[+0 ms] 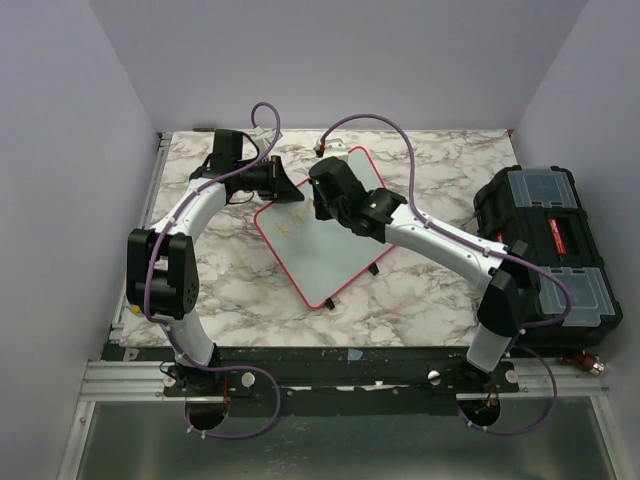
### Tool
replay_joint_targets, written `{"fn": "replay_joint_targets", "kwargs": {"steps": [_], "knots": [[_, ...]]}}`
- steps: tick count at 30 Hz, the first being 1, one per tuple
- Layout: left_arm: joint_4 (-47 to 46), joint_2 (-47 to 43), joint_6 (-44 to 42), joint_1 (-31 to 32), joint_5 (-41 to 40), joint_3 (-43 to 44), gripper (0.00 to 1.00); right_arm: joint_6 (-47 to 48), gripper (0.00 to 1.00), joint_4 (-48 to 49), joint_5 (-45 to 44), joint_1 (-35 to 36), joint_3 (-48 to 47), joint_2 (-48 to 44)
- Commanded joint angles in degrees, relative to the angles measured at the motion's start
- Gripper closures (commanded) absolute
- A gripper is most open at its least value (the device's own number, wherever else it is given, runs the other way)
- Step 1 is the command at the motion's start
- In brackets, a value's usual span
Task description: Write a sentence on the whiteboard
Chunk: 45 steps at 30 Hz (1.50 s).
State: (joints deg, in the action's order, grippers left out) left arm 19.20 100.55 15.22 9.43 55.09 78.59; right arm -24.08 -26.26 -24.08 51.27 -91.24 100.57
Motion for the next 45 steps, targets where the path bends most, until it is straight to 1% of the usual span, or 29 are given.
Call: {"fn": "replay_joint_targets", "kwargs": {"steps": [1,15,20,25,29,35,45], "knots": [[2.10,-1.10,-4.94,1.55,-0.60,-1.26,1.00,0.84,0.99,-0.81,-1.97,-0.09,-2.24,2.59],[2.09,-1.18,-4.96,1.56,-0.57,-1.36,1.00,0.38,0.99,-0.63,-0.57,-0.10,-3.18,3.27],[2.11,-1.15,-5.03,1.56,-0.62,-1.33,1.00,-0.25,0.99,-0.38,0.50,-0.11,-0.40,2.15],[2.03,-1.09,-4.94,1.53,-0.42,-1.33,1.00,-1.02,0.99,1.03,1.35,-0.11,4.92,0.10],[2.05,-1.11,-4.87,1.56,-0.55,-1.34,1.00,-1.70,0.99,1.50,2.07,-0.09,7.40,-1.09],[2.03,-1.06,-4.85,1.59,-0.53,-1.34,1.00,-2.20,0.99,2.27,3.87,-0.09,9.00,-2.31],[2.16,-1.08,-4.98,1.64,-0.68,-1.29,1.00,-2.48,0.99,0.90,2.53,-0.09,10.25,-4.12]]}}
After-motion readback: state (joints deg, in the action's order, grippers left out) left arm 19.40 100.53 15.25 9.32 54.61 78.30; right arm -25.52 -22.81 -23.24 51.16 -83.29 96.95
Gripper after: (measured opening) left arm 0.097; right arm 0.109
